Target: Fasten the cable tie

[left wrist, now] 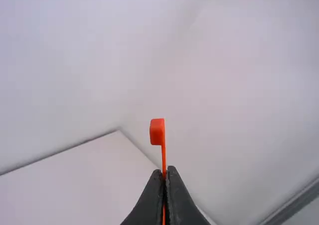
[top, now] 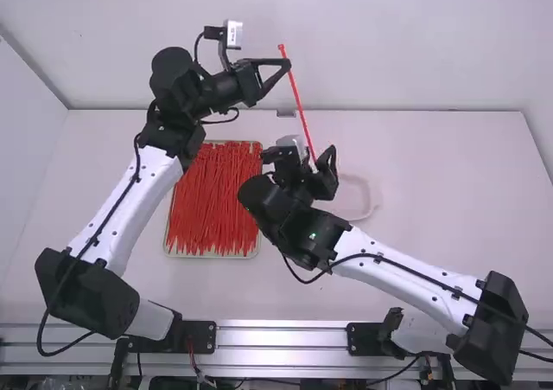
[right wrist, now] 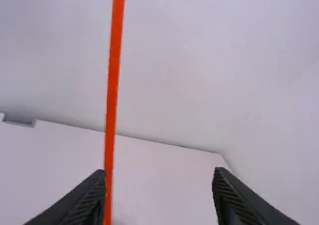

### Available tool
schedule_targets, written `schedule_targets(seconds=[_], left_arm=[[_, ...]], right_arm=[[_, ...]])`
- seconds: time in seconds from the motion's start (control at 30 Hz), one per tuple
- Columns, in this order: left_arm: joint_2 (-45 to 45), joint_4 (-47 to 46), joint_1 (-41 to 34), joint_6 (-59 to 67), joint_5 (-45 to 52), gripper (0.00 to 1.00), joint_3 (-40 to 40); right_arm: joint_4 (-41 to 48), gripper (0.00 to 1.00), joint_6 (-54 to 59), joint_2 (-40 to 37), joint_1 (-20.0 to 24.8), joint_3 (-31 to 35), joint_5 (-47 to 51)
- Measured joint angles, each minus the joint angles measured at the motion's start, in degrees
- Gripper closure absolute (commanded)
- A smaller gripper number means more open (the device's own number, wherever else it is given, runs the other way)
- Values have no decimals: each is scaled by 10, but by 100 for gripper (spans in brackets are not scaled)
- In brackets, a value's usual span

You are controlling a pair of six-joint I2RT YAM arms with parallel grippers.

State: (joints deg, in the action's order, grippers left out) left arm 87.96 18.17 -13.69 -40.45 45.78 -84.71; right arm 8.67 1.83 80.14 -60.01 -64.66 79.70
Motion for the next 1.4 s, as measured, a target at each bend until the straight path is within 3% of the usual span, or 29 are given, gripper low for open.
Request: schedule_targets(seconds=[0.23,0.43,0.63,1.0,1.4], left_arm=[[0,-12,26,1,0,98,0],[0,-40,45,19,0,98,0],[0,-47,45,50,7,98,0],[0,-62,63,117,55,99,0],[0,-62,87,180,155,98,0]], right_arm=[[-59,19,22,0,0,0,-66],[-144,14,83,0,0,0,-131],[-173,11,119,0,14,-1,-183],[-75,9,109,-47,111,-1,-383],[-18,3,104,-94,269,-1,-777]])
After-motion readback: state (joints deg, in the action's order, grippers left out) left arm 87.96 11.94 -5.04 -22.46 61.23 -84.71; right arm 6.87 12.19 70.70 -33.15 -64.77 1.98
